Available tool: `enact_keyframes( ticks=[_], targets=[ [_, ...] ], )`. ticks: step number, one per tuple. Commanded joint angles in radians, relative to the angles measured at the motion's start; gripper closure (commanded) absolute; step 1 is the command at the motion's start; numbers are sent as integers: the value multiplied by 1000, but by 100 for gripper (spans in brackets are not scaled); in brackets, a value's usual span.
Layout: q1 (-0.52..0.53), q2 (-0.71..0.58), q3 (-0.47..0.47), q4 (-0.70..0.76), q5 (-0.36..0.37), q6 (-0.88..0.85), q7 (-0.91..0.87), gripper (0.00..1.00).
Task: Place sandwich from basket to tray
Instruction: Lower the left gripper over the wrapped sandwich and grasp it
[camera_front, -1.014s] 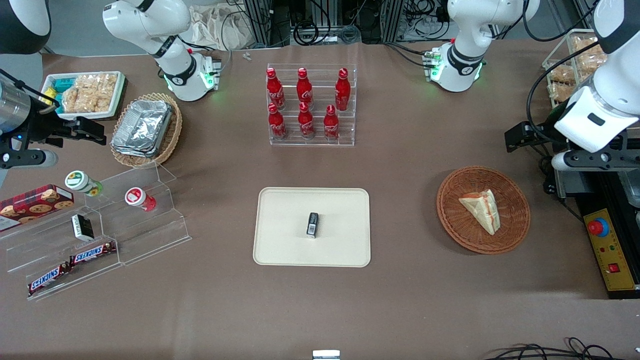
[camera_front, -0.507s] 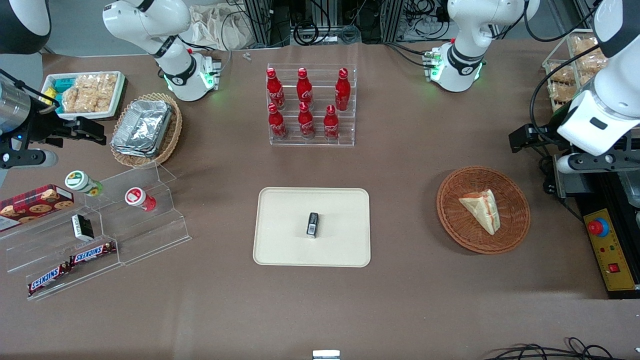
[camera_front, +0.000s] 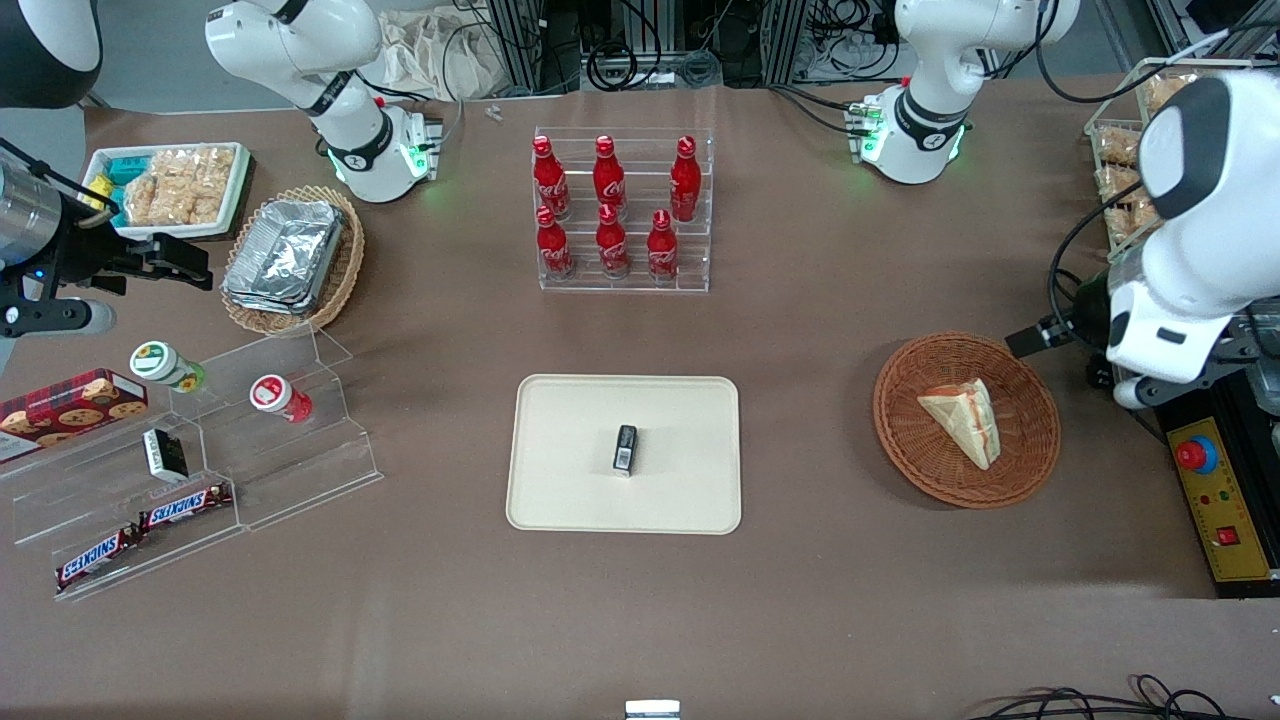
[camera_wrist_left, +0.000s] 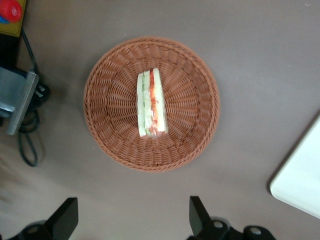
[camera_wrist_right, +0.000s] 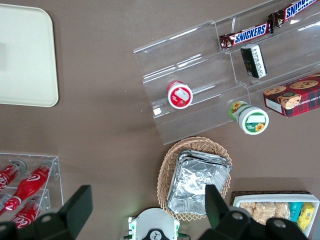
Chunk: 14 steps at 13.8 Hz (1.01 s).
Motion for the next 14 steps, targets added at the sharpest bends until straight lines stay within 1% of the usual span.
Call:
enact_keyframes(
  ticks=[1,3,6,10,11,12,13,14],
  targets=[
    [7,-17,7,-169,13,172,-78,0],
    [19,33,7,-223,13,284,-166,0],
    [22,107,10,-266,17,391,-182,0],
    [42,187,10,-360,17,616,-185,0],
    [47,207,10,-364,17,640,-187,0],
    [47,221,10,-364,15,652,-190,10],
    [45,222,10,-363,14,655,-196,51],
    [47,221,10,-363,13,657,-198,100]
  ],
)
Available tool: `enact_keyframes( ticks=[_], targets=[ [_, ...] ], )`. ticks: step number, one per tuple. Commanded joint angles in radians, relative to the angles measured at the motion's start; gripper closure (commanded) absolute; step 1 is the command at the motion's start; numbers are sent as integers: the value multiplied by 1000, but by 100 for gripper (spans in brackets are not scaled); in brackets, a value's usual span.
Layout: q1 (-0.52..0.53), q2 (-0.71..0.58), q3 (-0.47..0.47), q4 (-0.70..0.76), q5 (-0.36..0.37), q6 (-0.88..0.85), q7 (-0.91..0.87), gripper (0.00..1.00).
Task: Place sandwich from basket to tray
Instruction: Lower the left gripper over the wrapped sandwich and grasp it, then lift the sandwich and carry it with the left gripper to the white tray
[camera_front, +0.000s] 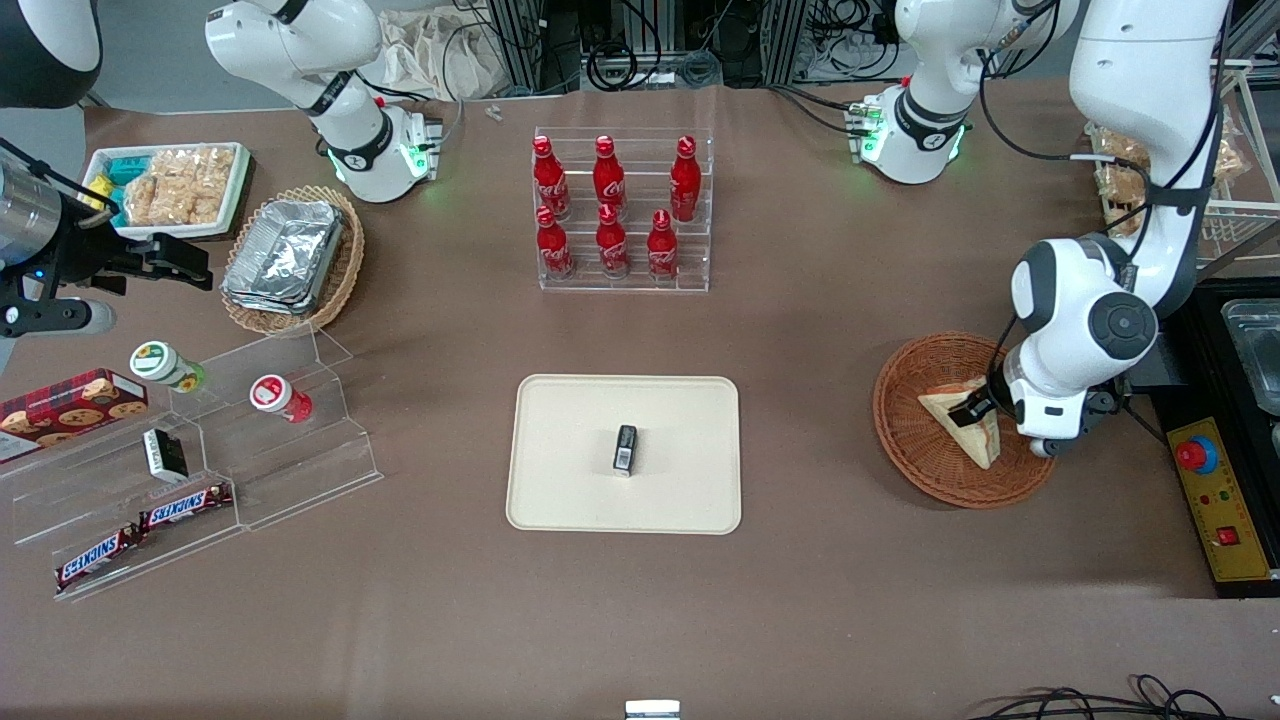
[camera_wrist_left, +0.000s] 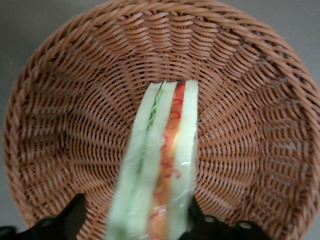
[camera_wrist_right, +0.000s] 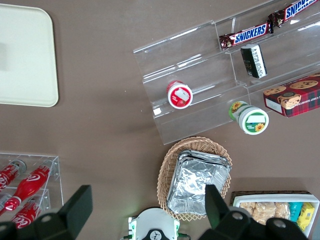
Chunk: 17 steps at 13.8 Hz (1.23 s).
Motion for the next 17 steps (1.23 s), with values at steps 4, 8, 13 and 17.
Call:
enact_keyframes(
  ticks=[4,8,13,17],
  targets=[
    [3,-90,-4,-2,-1,1,-24,100],
    [-54,-203,-92,178,-7,-385,120,100],
    [-58,-70,-394,274,-84,-293,190,100],
    [-90,87,-496,329,-55,-105,167,100]
  ],
)
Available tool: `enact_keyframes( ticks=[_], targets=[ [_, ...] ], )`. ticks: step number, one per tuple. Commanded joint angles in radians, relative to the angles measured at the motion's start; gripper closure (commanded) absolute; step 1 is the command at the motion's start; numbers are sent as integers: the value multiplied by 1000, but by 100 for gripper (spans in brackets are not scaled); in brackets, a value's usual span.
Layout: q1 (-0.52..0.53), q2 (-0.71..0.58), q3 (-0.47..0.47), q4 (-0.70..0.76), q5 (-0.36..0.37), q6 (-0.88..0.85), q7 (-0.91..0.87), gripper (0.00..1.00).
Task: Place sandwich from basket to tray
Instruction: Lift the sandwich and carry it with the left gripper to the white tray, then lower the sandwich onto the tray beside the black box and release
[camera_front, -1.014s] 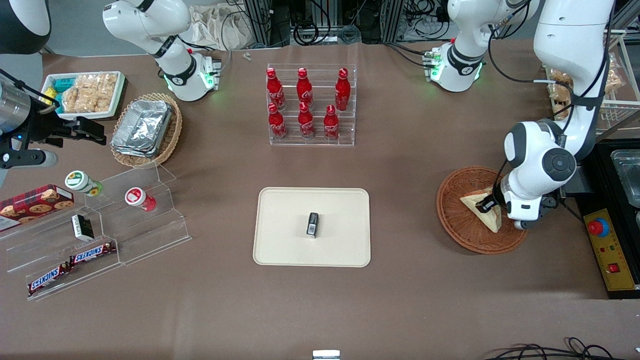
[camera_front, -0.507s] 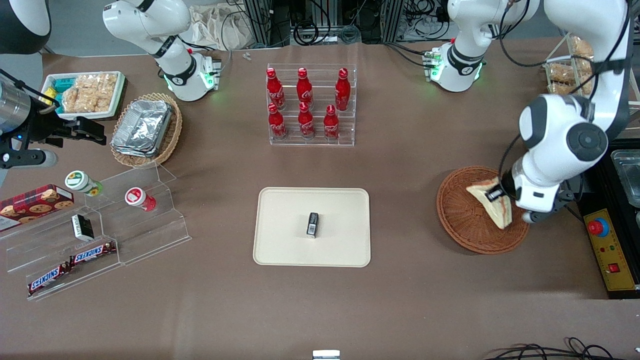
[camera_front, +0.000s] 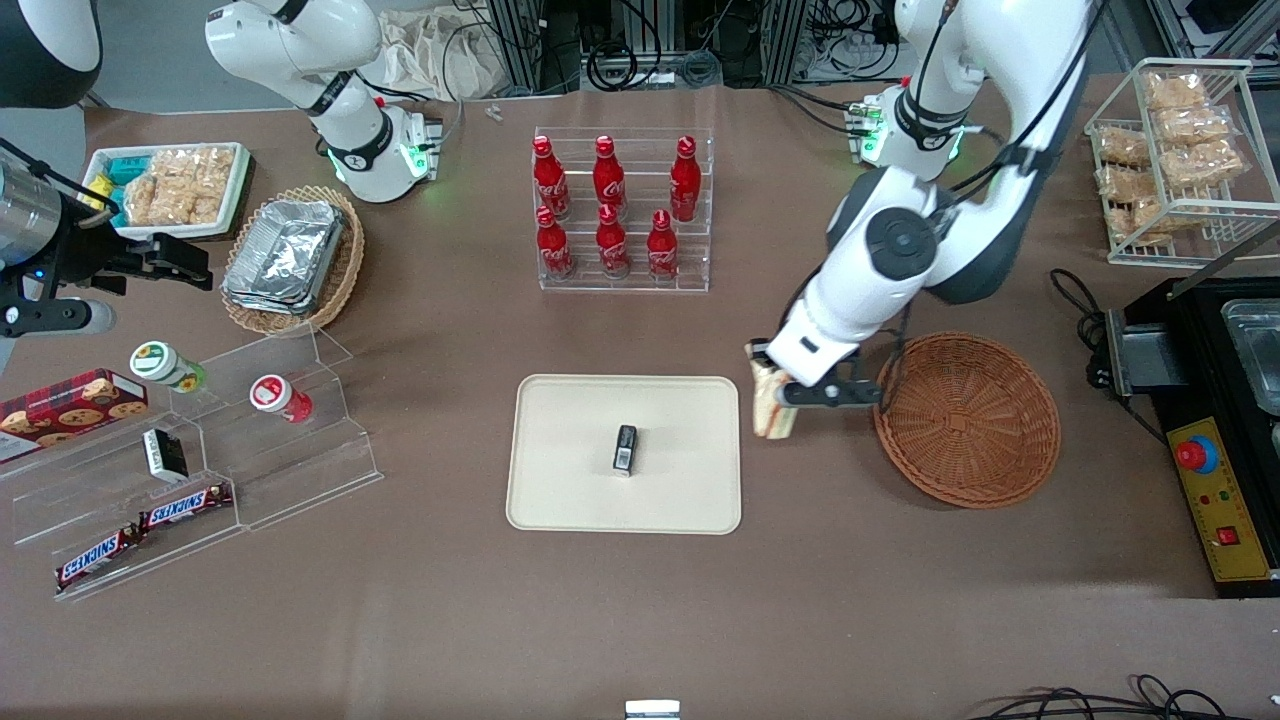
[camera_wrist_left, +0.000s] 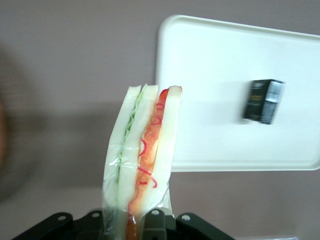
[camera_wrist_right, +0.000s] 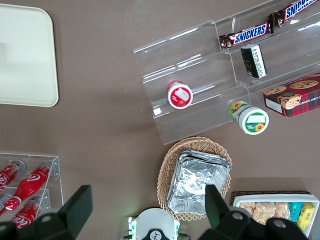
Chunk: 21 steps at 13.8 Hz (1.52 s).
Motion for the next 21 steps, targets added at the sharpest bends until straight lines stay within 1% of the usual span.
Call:
enact_keyframes(
  ticks=[1,2,4,6,7,8,9,10,12,15,17,18,20,21],
  targets=[
    [-41,130,-18,104,41,18,15,100],
    [-47,168,-18,127,73,30,10,100],
    [-60,240,-14,176,111,57,-24,100],
    [-60,299,-14,213,182,64,-68,100],
    [-60,320,-14,231,226,64,-100,91],
    [-60,346,-14,248,267,64,-129,66],
    [-60,365,-14,262,306,65,-157,35],
    [-60,374,-14,265,332,79,-177,0],
    [-58,374,-14,262,335,146,-221,0],
    [-52,357,-14,264,325,151,-254,0],
    [-47,292,-14,252,322,131,-288,0],
    [-35,246,-14,241,320,93,-297,0],
    [26,134,-24,238,311,-90,-274,0],
    [58,82,-39,239,267,-184,-240,0]
  ],
)
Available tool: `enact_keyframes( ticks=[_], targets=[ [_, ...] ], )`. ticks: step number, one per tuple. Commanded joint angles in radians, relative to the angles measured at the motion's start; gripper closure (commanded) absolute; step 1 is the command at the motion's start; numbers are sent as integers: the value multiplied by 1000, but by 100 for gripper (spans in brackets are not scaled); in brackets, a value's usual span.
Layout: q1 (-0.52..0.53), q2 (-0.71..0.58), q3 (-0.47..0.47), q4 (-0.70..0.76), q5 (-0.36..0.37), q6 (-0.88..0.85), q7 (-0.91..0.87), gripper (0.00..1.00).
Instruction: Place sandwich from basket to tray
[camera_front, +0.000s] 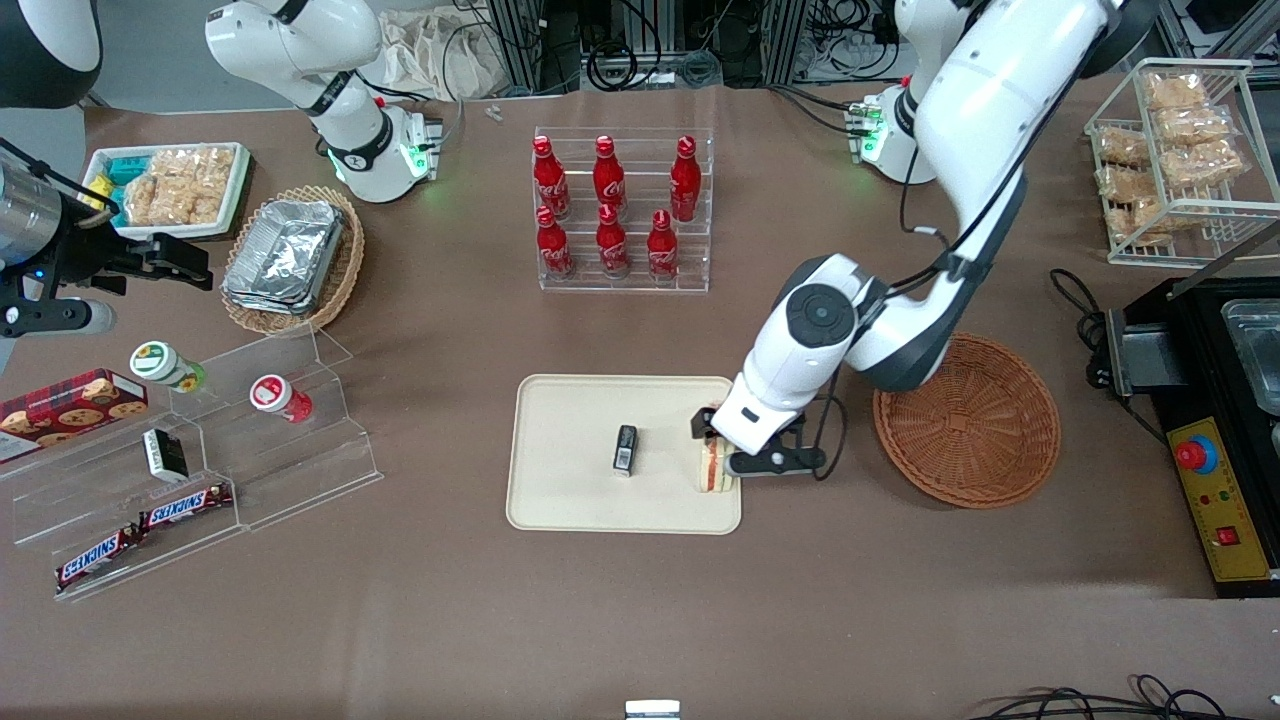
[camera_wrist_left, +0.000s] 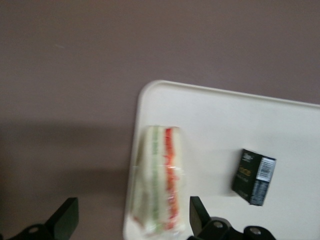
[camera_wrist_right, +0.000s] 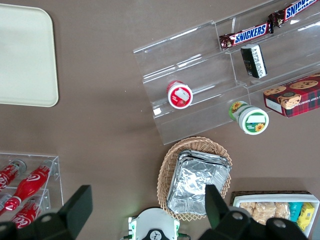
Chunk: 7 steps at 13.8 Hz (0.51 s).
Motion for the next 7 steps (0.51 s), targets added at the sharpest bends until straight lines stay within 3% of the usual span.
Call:
enact_keyframes(
  ticks=[1,4,7],
  targets=[
    [90,-184,-23,-36,-97,-221,93,0],
    [173,-316,-12,-28,-190,-448,302,0],
    [150,-425,123,-36,-205,-563,414,0]
  ],
)
